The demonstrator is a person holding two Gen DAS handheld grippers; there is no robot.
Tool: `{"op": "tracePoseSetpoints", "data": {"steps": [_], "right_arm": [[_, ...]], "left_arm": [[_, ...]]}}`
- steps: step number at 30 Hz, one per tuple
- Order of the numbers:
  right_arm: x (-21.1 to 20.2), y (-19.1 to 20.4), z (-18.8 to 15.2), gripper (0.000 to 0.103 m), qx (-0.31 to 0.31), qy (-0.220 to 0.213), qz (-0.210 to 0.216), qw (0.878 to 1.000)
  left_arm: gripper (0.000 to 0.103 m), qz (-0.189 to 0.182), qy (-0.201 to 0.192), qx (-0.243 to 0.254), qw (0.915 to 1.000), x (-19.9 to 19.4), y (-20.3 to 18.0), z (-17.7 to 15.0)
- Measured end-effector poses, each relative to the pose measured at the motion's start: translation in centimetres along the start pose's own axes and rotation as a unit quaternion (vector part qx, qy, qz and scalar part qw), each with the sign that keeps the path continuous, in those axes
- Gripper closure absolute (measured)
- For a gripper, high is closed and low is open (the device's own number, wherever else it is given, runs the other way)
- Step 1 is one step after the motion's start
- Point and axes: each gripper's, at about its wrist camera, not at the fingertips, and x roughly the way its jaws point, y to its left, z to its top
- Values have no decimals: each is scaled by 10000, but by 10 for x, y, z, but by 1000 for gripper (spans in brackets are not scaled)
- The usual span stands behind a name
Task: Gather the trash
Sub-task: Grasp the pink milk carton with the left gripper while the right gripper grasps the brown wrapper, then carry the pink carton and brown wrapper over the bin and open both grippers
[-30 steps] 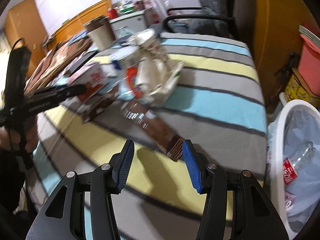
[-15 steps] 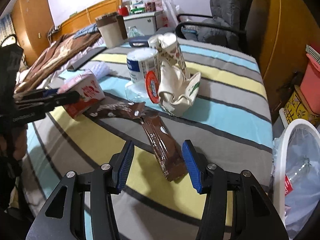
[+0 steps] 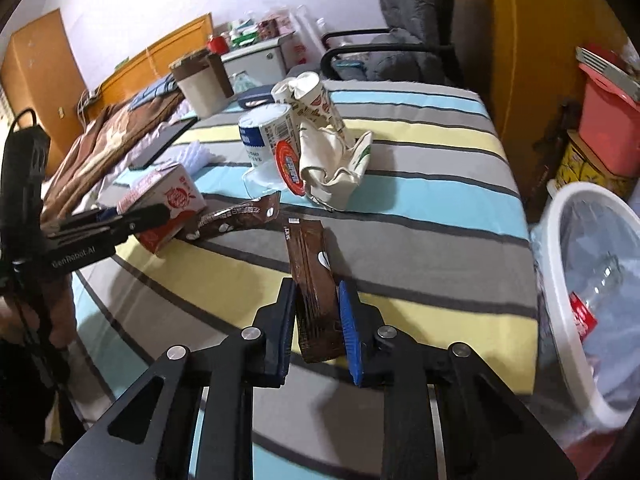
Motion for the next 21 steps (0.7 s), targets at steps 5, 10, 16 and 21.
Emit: {"op": "tracePoseSetpoints", "data": {"steps": [5, 10, 16, 21], "right_arm": [[-12, 2, -4, 78, 164, -141, -6, 9998], [-21, 6, -5, 78, 248, -259, -12, 9994], [-31, 10, -7, 78, 265, -381, -67, 9989], [-39, 7, -8, 78, 322, -505, -169, 9981]], "left_arm": [[66, 15, -122, -29, 9999, -17, -7, -5], [66, -44, -178, -62, 9998, -34, -17, -11], [66, -256, -211, 43, 9994, -46, -36, -15], [66, -430, -205, 172, 9987, -49, -54, -17]]}}
